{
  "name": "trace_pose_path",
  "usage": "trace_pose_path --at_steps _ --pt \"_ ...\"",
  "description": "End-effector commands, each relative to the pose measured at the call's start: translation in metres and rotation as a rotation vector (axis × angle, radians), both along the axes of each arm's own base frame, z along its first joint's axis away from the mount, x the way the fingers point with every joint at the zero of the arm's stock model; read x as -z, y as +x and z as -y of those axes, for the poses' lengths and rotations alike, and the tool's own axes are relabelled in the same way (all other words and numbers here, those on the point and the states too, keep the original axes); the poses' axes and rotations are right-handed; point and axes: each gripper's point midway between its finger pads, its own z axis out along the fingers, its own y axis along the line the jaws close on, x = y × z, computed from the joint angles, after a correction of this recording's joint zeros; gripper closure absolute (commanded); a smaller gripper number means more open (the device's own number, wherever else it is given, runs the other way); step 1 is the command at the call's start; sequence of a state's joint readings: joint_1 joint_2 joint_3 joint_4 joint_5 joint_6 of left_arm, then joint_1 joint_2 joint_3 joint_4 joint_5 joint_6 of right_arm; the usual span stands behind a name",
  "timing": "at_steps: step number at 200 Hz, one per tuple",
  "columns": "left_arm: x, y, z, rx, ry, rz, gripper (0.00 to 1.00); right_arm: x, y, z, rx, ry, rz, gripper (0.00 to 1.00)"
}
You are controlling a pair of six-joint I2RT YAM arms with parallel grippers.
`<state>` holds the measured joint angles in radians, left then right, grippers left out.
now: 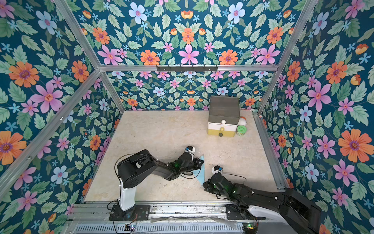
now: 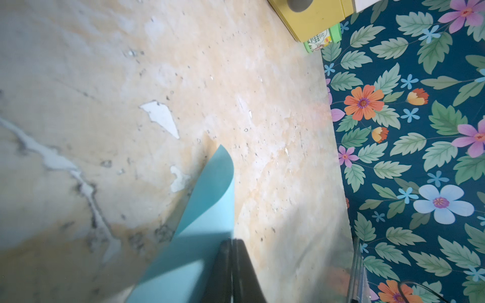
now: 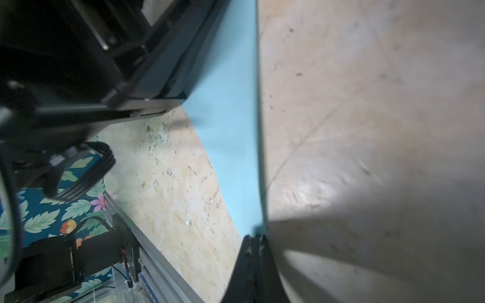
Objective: Fold the square paper diagonally
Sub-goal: Fold the paper at the center of the board.
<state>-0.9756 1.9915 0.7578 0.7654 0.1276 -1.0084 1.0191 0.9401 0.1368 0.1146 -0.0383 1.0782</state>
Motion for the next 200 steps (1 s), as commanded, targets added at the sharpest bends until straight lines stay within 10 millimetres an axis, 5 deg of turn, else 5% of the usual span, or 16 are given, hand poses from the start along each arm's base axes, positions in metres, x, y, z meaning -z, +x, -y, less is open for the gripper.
trace_pose_path --at_steps 1,43,94,126,200 --pt "0.052 -0.021 -0.037 0.021 0.237 -0.092 0.9 -0.006 0.013 0.023 0.059 -0.099 0.011 1.0" --pt "0.03 -0.026 -0.025 0.101 0.153 -0.037 0.89 -0.053 0.086 0.017 0.109 0.021 0.101 1.0" --pt "-0.008 -0.025 -0.015 0.136 0.081 0.036 0.89 -0.083 0.142 -0.029 0.047 0.154 0.168 1.0" --pt "-0.008 -0.026 -0.013 0.146 0.078 0.032 0.89 -0.063 0.154 -0.042 0.026 0.15 0.124 1.0" --pt "-0.004 -0.031 -0.016 0.151 0.078 0.023 0.89 0.001 0.144 -0.035 0.028 0.084 0.026 1.0"
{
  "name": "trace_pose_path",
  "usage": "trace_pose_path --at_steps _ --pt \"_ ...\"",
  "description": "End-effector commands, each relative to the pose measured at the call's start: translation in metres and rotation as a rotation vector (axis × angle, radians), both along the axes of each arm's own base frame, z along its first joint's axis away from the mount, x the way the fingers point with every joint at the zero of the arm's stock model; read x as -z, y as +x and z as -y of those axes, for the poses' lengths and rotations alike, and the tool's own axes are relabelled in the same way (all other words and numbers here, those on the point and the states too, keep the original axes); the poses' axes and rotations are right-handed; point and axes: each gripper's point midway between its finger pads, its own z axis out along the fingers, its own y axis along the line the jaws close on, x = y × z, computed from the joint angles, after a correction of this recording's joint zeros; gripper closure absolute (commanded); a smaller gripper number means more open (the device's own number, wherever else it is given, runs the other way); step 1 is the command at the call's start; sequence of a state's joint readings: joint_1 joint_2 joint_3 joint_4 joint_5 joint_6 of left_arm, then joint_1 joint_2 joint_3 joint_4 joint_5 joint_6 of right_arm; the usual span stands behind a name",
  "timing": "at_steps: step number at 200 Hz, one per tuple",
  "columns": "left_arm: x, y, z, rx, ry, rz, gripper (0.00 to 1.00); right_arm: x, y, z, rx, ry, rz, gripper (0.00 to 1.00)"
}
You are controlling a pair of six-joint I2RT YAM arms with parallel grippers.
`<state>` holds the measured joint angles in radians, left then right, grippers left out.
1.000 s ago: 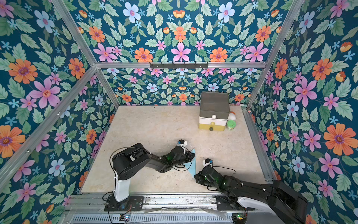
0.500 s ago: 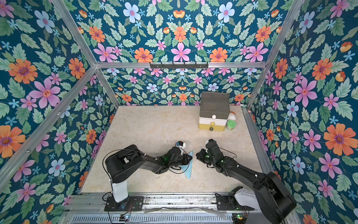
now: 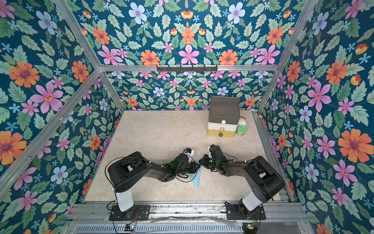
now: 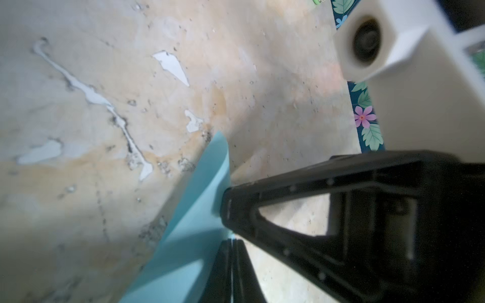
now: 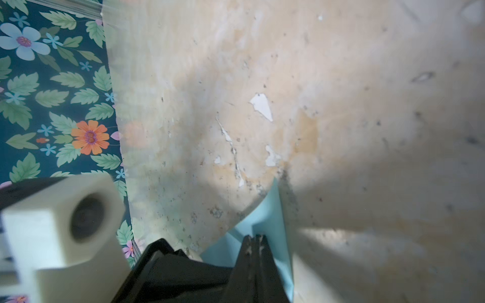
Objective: Fold the square paper diagonally
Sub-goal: Fold the paper at the center of the board.
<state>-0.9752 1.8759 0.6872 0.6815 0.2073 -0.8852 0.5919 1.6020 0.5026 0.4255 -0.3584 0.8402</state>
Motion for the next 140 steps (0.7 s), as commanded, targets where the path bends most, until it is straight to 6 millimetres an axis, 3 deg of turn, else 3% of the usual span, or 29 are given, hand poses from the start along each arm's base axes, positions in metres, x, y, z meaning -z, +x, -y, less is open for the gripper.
trace_pose_path --at_steps 1,11,16,51,71,90,124,140 --pt "0.006 -0.005 -0.002 0.018 0.024 -0.01 0.89 0.006 0.004 -0.001 -0.006 0.0 0.024 1.0" --pt "0.005 -0.006 -0.002 0.02 0.025 -0.007 0.89 0.009 0.004 0.001 0.003 -0.001 0.021 1.0" --pt "0.004 -0.007 -0.002 0.022 0.027 -0.004 0.89 0.022 0.0 0.004 0.005 -0.019 -0.007 1.0" --pt "-0.005 -0.018 -0.003 0.036 0.024 0.008 0.87 0.035 -0.005 0.014 0.028 -0.046 -0.025 1.0" --pt "-0.005 -0.037 0.003 0.071 0.027 0.002 0.87 0.04 -0.009 0.017 0.038 -0.053 -0.033 1.0" --pt "0.008 -0.056 0.005 0.101 0.06 -0.024 0.88 0.044 -0.011 0.019 0.043 -0.054 -0.038 1.0" --pt "0.04 -0.071 -0.027 0.038 0.168 -0.125 0.93 0.046 -0.012 0.02 0.047 -0.053 -0.04 1.0" --pt "0.045 -0.078 -0.042 0.024 0.207 -0.146 0.95 0.045 -0.01 0.019 0.046 -0.053 -0.038 1.0"
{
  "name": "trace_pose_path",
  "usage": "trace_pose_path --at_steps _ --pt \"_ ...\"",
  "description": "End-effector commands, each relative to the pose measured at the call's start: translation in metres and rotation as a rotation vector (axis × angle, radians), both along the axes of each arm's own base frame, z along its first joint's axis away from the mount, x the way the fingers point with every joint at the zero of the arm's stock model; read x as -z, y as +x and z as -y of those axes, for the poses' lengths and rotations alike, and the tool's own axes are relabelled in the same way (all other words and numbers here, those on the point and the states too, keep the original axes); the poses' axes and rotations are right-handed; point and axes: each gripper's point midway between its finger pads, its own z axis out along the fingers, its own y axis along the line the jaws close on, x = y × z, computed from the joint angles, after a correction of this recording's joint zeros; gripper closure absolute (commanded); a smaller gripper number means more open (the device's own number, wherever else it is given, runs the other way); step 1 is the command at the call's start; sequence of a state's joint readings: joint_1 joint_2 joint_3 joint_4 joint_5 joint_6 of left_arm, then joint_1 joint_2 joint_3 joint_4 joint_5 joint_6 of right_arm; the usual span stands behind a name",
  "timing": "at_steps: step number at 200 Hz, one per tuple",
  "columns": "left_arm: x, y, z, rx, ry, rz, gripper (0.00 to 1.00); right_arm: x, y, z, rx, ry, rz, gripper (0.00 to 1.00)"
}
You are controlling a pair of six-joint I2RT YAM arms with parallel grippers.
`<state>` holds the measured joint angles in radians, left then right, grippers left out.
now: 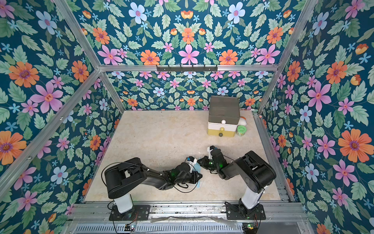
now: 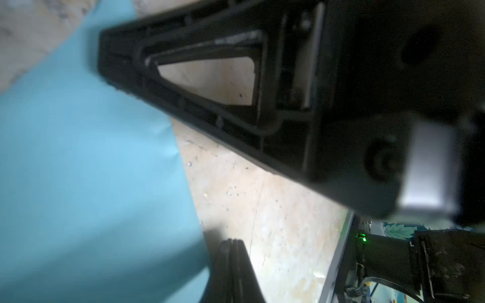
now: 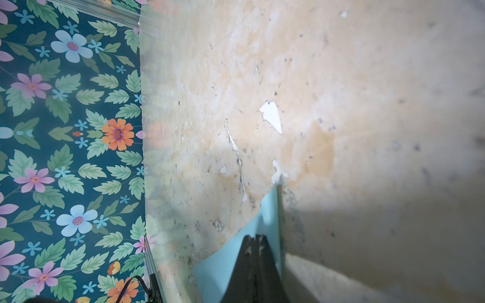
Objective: Fold the square paper diagonally
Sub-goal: Fold the paper at the center of the board.
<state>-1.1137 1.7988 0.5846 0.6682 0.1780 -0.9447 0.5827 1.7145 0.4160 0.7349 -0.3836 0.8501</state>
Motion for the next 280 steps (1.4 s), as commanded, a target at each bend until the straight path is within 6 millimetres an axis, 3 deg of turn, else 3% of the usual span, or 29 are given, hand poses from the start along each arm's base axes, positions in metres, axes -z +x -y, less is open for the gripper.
trace_pose_path --at_steps 1,41,61,91,110,141,159,176,214,244,280 --pt "0.039 -0.015 -0.041 -0.052 0.189 -0.088 0.95 0.034 -0.014 0.022 0.051 -0.13 -0.116 1.0" --pt "0.042 -0.034 -0.056 -0.038 0.233 -0.107 0.99 0.031 -0.012 0.022 0.052 -0.132 -0.109 1.0" --pt "0.019 -0.026 -0.055 -0.068 0.171 -0.053 0.95 0.03 -0.014 0.022 0.051 -0.127 -0.113 1.0" --pt "-0.028 -0.002 -0.037 -0.129 0.062 0.036 0.82 0.028 -0.019 0.02 0.047 -0.128 -0.113 1.0" --pt "-0.041 0.009 -0.027 -0.145 0.027 0.064 0.83 0.028 -0.02 0.022 0.054 -0.127 -0.113 1.0" --pt "-0.017 0.019 -0.026 -0.172 0.043 0.028 0.88 0.029 -0.021 0.019 0.051 -0.119 -0.115 1.0" --pt "0.009 0.017 -0.039 -0.201 0.108 -0.026 0.92 0.028 -0.02 0.018 0.05 -0.118 -0.112 1.0" --pt "0.021 0.01 -0.053 -0.224 0.129 -0.059 0.92 0.027 -0.02 0.017 0.047 -0.116 -0.11 1.0" --pt "0.03 -0.008 -0.071 -0.206 0.173 -0.096 0.93 0.031 -0.021 0.019 0.047 -0.132 -0.113 1.0" --pt "0.03 -0.025 -0.075 -0.166 0.2 -0.102 0.93 0.034 -0.021 0.02 0.049 -0.141 -0.117 1.0" --pt "0.033 -0.033 -0.079 -0.133 0.222 -0.106 0.93 0.033 -0.018 0.019 0.047 -0.148 -0.113 1.0"
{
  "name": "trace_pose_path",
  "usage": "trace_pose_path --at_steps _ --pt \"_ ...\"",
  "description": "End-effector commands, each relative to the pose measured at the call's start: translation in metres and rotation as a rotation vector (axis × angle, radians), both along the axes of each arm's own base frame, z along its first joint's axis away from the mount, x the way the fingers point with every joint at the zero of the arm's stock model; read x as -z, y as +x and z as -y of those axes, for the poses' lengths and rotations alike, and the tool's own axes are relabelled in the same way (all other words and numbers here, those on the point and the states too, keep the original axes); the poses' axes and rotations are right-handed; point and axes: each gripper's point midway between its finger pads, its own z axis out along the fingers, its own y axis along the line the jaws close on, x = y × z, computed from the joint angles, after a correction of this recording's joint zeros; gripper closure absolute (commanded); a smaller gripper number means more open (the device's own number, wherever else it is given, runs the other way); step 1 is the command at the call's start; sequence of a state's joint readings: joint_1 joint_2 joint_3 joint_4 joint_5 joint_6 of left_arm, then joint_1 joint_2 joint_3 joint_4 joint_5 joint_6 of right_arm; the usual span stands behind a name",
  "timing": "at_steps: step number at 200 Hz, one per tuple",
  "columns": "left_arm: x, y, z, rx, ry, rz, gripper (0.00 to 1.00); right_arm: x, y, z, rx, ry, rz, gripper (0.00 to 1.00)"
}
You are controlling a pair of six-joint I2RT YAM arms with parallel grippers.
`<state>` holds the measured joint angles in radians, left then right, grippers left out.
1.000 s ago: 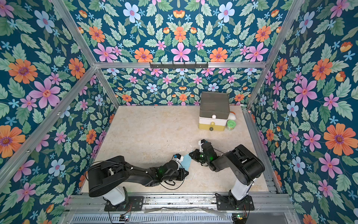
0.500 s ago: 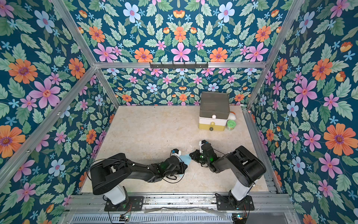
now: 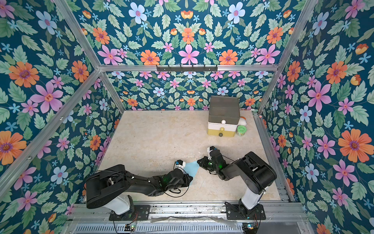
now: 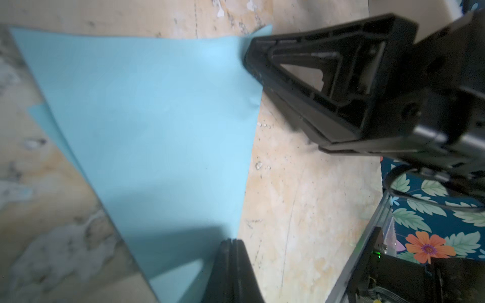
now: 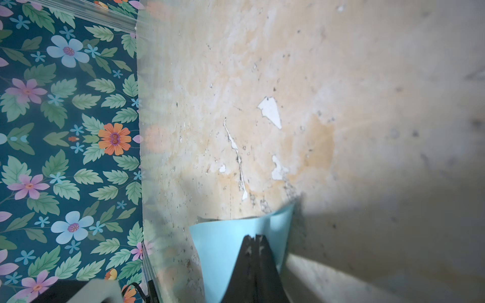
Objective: Fold the square paper diagonally
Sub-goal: Fold the paper at the center of the board.
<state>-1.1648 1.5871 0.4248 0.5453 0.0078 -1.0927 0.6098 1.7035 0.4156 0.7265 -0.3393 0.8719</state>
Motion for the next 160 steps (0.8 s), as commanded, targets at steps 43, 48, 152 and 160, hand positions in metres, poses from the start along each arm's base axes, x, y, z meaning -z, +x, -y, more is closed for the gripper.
trace_pose_path --at_steps 43,48,152,160 --pt "0.045 -0.023 -0.027 0.041 0.155 -0.114 0.95 -0.012 -0.02 0.011 0.011 -0.132 -0.01 1.0" --pt "0.045 -0.023 -0.027 0.042 0.156 -0.114 0.95 -0.017 -0.023 0.009 0.007 -0.125 -0.004 1.0" --pt "0.044 -0.022 -0.029 0.039 0.153 -0.106 0.95 -0.026 -0.083 -0.02 -0.073 0.059 -0.028 1.0" --pt "0.044 -0.022 -0.03 0.037 0.154 -0.105 0.95 -0.03 -0.084 -0.022 -0.075 0.079 -0.017 1.0"
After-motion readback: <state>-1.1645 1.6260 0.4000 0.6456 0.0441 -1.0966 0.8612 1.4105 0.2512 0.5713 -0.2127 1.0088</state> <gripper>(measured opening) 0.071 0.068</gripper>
